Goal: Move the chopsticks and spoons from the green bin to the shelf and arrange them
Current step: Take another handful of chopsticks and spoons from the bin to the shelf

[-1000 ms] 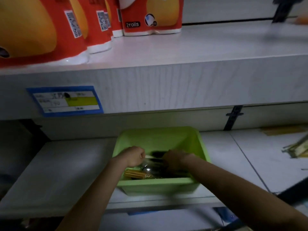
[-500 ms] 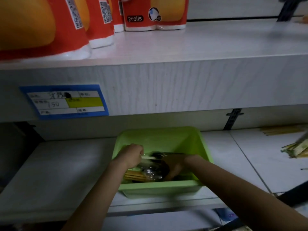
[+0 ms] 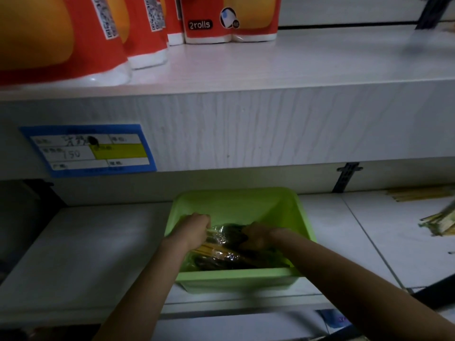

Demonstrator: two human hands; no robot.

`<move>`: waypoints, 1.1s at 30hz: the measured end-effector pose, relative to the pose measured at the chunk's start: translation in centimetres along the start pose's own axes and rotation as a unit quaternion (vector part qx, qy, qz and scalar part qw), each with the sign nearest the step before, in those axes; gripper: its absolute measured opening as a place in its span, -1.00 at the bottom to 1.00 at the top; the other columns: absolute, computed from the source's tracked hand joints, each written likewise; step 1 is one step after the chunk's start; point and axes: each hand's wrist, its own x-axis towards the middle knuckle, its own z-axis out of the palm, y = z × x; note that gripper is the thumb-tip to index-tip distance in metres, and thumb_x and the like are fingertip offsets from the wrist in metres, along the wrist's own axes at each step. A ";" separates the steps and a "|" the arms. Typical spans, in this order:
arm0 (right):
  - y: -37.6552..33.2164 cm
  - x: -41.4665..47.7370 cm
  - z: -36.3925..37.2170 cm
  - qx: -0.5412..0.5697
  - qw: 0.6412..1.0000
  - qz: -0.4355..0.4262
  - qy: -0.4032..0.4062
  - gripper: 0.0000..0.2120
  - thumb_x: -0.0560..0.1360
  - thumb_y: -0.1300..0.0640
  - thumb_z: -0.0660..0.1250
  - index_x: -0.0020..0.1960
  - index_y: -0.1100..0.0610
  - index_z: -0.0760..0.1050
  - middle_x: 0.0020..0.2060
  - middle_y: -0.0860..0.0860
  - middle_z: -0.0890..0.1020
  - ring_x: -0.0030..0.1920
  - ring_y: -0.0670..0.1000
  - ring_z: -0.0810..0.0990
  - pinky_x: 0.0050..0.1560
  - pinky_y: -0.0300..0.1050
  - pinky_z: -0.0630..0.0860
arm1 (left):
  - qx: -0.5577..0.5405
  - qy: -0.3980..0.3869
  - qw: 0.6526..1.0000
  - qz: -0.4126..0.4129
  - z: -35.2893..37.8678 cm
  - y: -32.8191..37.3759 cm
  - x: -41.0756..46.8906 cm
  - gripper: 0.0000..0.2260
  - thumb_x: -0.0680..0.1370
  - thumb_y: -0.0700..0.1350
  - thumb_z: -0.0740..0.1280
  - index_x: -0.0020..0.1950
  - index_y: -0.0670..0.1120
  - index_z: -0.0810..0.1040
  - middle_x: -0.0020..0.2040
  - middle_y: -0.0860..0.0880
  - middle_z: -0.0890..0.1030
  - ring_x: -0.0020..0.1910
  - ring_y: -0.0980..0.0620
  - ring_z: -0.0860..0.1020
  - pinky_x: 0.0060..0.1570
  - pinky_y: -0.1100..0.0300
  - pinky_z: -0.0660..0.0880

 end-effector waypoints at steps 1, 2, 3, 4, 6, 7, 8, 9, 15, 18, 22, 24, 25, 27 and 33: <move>0.0 0.0 -0.1 0.000 1.000 0.008 0.009 -0.57 0.55 -0.04 0.21 0.24 0.27 0.43 0.23 0.23 0.52 0.21 0.17 0.51 0.14 -0.08 0.44 | 0.010 -0.010 1.000 0.000 0.1 0.0 0.0 -0.73 0.52 -0.31 0.15 0.16 -0.14 0.50 0.16 -0.18 0.55 0.12 -0.16 0.53 0.06 0.11 0.45; 0.0 0.0 -0.1 -0.003 1.000 0.012 0.019 -0.55 0.55 -0.06 0.20 0.25 0.27 0.42 0.25 0.24 0.51 0.22 0.18 0.50 0.15 -0.08 0.44 | 0.025 -0.023 0.999 0.000 0.2 0.0 -0.1 -0.73 0.53 -0.31 0.14 0.17 -0.14 0.49 0.16 -0.19 0.55 0.12 -0.17 0.52 0.05 0.10 0.45; 0.0 0.0 -0.2 -0.008 0.999 0.015 0.029 -0.55 0.55 -0.05 0.20 0.28 0.26 0.41 0.26 0.25 0.49 0.24 0.19 0.49 0.17 -0.07 0.43 | 0.040 -0.043 0.998 0.001 0.3 0.1 -0.2 -0.73 0.53 -0.31 0.13 0.18 -0.15 0.48 0.17 -0.20 0.54 0.12 -0.17 0.52 0.04 0.10 0.44; 0.0 -0.1 -0.2 -0.012 0.999 0.019 0.044 -0.56 0.54 -0.03 0.22 0.31 0.24 0.39 0.27 0.25 0.49 0.25 0.20 0.48 0.18 -0.06 0.43 | 0.052 -0.065 0.997 0.005 0.3 0.2 -0.3 -0.73 0.54 -0.31 0.13 0.18 -0.16 0.47 0.17 -0.20 0.53 0.12 -0.17 0.52 0.02 0.10 0.44; 0.0 -0.3 -0.5 -0.006 0.997 0.022 0.069 -0.57 0.53 0.05 0.26 0.34 0.19 0.37 0.28 0.23 0.49 0.25 0.20 0.48 0.18 -0.07 0.43 | 0.058 -0.101 0.993 0.017 0.5 0.2 -0.5 -0.79 0.54 -0.31 0.14 0.10 -0.16 0.49 0.07 -0.16 0.55 0.03 -0.13 0.54 -0.06 0.10 0.43; 0.1 -0.2 -0.6 0.005 0.997 0.025 0.076 -0.59 0.52 0.06 0.26 0.33 0.16 0.38 0.27 0.21 0.50 0.24 0.19 0.49 0.17 -0.08 0.44 | 0.058 -0.114 0.992 0.022 0.6 0.2 -0.5 -0.83 0.53 -0.31 0.16 0.01 -0.17 0.50 -0.04 -0.11 0.54 -0.08 -0.08 0.53 -0.14 0.12 0.42; 0.2 -0.3 -0.8 0.016 0.996 0.024 0.082 -0.61 0.52 0.06 0.25 0.31 0.16 0.41 0.25 0.19 0.52 0.22 0.18 0.50 0.15 -0.09 0.44 | 0.060 -0.121 0.991 0.025 0.5 0.3 -0.7 -0.87 0.52 -0.31 0.18 -0.05 -0.18 0.50 -0.12 -0.07 0.50 -0.14 -0.04 0.51 -0.19 0.15 0.40; 0.2 -0.4 -1.1 0.023 0.996 0.025 0.082 -0.63 0.52 0.05 0.24 0.29 0.17 0.43 0.24 0.19 0.53 0.22 0.17 0.51 0.14 -0.10 0.44 | 0.071 -0.120 0.990 0.034 0.4 0.4 -0.8 -0.90 0.51 -0.29 0.23 -0.04 -0.19 0.51 -0.10 -0.07 0.49 -0.10 -0.03 0.49 -0.16 0.15 0.40; 0.0 -1.0 -1.8 0.060 0.997 0.020 0.045 -0.68 0.57 0.10 0.15 0.22 0.25 0.46 0.06 0.25 0.54 0.01 0.09 0.50 -0.15 -0.18 0.41 | 0.104 -0.017 0.991 0.079 0.1 0.5 -0.6 -0.35 0.42 -0.06 0.42 0.40 -0.17 0.20 0.38 -0.15 0.27 0.39 -0.11 0.22 0.41 0.09 0.19; 0.0 -1.2 -1.9 0.065 0.997 0.027 0.030 -0.73 0.56 0.11 0.15 0.10 0.25 0.51 -0.08 0.17 0.49 -0.08 0.02 0.43 -0.37 -0.28 0.26 | 0.059 -0.084 0.993 0.062 0.4 0.6 -0.6 -0.31 0.45 0.01 0.40 0.45 -0.15 0.15 0.40 -0.15 0.32 0.37 -0.11 0.31 0.34 0.08 0.29; -0.1 -1.2 -1.4 0.037 0.998 0.029 0.035 -0.67 0.58 0.08 0.16 0.20 0.28 0.46 0.20 0.25 0.53 0.16 0.17 0.52 0.02 -0.13 0.44 | 0.068 -0.157 0.984 0.050 0.3 0.7 -0.8 -0.55 0.51 0.00 0.32 0.33 -0.16 0.36 0.29 -0.14 0.46 0.21 -0.12 0.47 0.15 0.07 0.43; -0.3 -1.5 -1.3 0.027 0.999 0.020 0.041 -0.64 0.58 0.10 0.19 0.30 0.27 0.40 0.28 0.24 0.49 0.26 0.19 0.47 0.19 -0.07 0.41 | 0.067 -0.163 0.983 0.049 0.3 0.7 -0.8 -0.66 0.51 -0.05 0.33 0.24 -0.16 0.45 0.23 -0.13 0.50 0.15 -0.10 0.49 0.10 0.07 0.43; -0.4 -1.5 -1.2 0.024 0.999 0.013 0.042 -0.62 0.57 0.11 0.21 0.34 0.24 0.38 0.29 0.23 0.48 0.27 0.20 0.46 0.22 -0.05 0.40 | 0.058 -0.163 0.984 0.045 0.4 0.7 -0.8 -0.70 0.50 -0.08 0.34 0.19 -0.15 0.48 0.20 -0.13 0.52 0.13 -0.09 0.50 0.07 0.08 0.43; -0.4 -1.7 -1.1 0.018 0.999 0.007 0.042 -0.58 0.54 0.12 0.26 0.36 0.22 0.36 0.28 0.23 0.49 0.27 0.19 0.46 0.22 -0.05 0.41 | 0.046 -0.158 0.985 0.043 0.4 0.6 -0.9 -0.75 0.47 -0.13 0.38 0.12 -0.13 0.52 0.15 -0.11 0.54 0.09 -0.07 0.52 0.03 0.10 0.44; -0.7 -1.5 -0.6 0.035 0.998 -0.016 0.049 -0.58 0.54 0.05 0.27 0.35 0.20 0.39 0.27 0.20 0.51 0.26 0.16 0.48 0.17 -0.12 0.40 | 0.035 -0.124 0.990 0.059 0.3 0.8 -0.8 -0.79 0.40 -0.24 0.44 0.00 -0.09 0.53 0.02 -0.02 0.53 -0.06 0.03 0.48 -0.13 0.19 0.39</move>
